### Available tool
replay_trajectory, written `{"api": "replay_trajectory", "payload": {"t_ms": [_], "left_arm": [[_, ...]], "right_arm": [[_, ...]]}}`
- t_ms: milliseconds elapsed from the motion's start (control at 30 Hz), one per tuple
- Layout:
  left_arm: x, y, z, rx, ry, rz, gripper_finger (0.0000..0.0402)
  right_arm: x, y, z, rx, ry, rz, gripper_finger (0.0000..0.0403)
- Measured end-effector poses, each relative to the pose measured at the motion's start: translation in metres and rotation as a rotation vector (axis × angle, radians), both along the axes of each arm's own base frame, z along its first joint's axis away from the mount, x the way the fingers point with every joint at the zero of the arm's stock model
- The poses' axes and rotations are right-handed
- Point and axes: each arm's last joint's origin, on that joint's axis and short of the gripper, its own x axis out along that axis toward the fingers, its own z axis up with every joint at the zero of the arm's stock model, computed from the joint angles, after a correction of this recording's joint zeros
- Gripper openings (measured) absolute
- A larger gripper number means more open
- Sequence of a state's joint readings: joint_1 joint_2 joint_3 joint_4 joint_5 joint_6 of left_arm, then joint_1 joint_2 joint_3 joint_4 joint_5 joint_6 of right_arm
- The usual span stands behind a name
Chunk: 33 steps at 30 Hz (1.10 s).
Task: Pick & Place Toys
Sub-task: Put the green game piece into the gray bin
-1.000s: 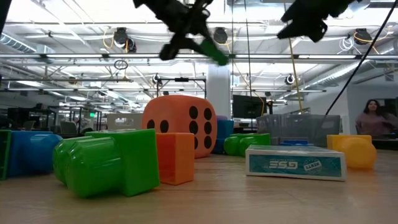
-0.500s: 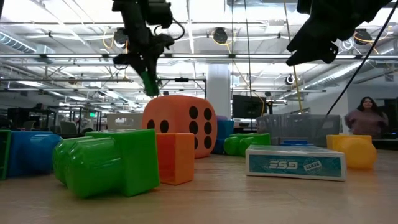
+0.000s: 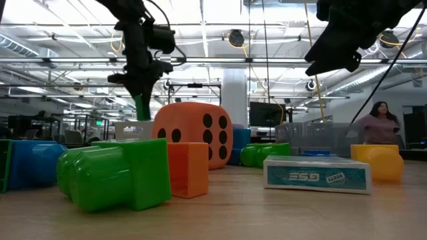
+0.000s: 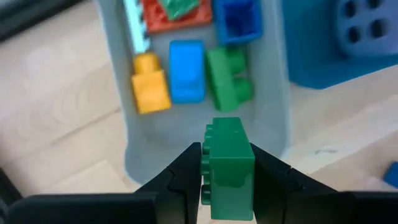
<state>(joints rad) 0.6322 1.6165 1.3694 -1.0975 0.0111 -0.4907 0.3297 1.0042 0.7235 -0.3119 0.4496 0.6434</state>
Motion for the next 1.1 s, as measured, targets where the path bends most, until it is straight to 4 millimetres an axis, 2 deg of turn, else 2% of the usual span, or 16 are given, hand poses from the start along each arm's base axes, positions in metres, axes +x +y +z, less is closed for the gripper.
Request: {"api": "replay_trajectory", "payload": {"t_ms": [133, 300, 1100], "left_arm": [[-0.007, 0.002, -0.016, -0.057, 0.007, 0.003, 0.0108], [-0.005, 0.002, -0.031, -0.087, -0.050, 0.015, 0.0108], [-0.003, 0.004, -0.062, -0.063, -0.175, 0.041, 0.0108]], "right_arm": [[0.001, -0.006, 0.000, 0.000, 0.000, -0.029, 0.0212], [0.003, -0.011, 0.000, 0.001, 0.000, -0.053, 0.0212], [0.004, -0.016, 0.000, 0.003, 0.001, -0.077, 0.0212]]}}
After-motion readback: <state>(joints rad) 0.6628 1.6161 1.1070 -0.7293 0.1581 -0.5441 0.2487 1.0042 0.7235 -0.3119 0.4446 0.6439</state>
